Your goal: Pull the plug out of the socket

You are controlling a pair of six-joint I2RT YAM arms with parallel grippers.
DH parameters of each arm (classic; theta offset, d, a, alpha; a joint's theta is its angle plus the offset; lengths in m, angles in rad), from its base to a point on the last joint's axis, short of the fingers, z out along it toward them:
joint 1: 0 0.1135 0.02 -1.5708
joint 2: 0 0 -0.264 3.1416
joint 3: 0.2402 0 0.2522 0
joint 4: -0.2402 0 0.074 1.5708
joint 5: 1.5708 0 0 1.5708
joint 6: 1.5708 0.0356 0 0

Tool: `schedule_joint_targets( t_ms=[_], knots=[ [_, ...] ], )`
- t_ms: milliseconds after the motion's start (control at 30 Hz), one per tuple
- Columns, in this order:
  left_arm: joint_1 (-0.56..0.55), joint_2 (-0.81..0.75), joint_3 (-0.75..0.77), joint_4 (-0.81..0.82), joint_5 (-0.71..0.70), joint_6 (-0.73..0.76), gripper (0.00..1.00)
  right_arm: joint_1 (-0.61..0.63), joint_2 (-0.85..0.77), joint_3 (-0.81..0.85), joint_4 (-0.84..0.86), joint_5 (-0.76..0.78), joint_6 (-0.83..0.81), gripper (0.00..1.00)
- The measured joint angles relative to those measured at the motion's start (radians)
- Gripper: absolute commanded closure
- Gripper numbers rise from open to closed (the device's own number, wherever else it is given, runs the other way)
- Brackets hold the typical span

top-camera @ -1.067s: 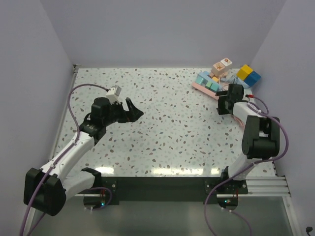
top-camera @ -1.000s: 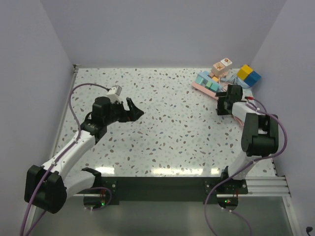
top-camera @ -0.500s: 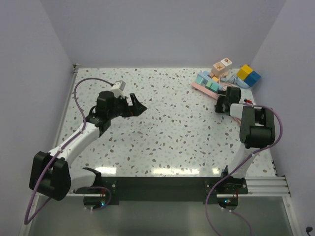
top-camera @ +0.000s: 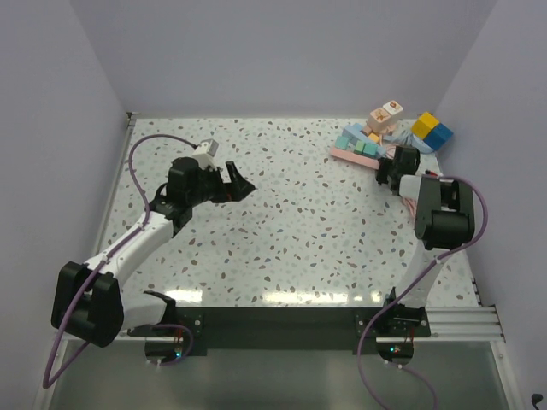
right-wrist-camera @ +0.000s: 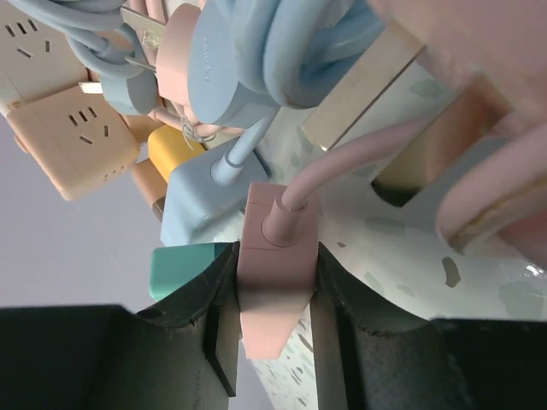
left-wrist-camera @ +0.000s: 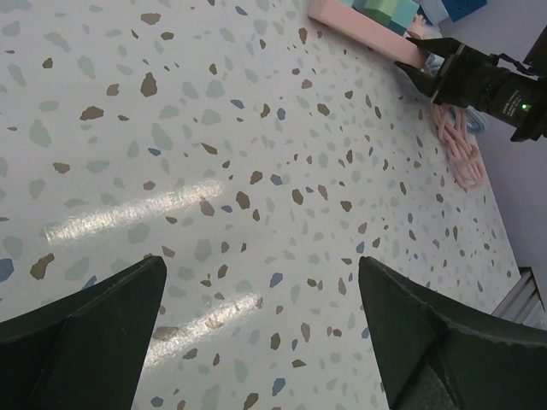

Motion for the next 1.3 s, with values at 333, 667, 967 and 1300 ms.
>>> schedule_joint_targets(
  t_ms=[333, 667, 967, 1300],
  knots=[
    [0.0, 0.0, -0.037, 0.055, -0.011, -0.024, 0.0, 0.064, -0.123, -0.122, -0.019, -0.083, -0.165, 1.0],
    [0.0, -0.001, -0.104, 0.068, -0.008, -0.015, 0.0, 0.246, -0.144, -0.182, -0.038, -0.266, -0.372, 1.0],
    [0.002, 0.038, -0.105, 0.046, 0.144, 0.17, 0.02, 0.295, -0.023, 0.008, -0.199, -0.553, -0.738, 1.0],
    [-0.043, 0.245, -0.097, 0.077, 0.429, 0.254, 0.04, 0.412, 0.011, 0.098, -0.36, -0.648, -0.94, 1.0]
  ],
)
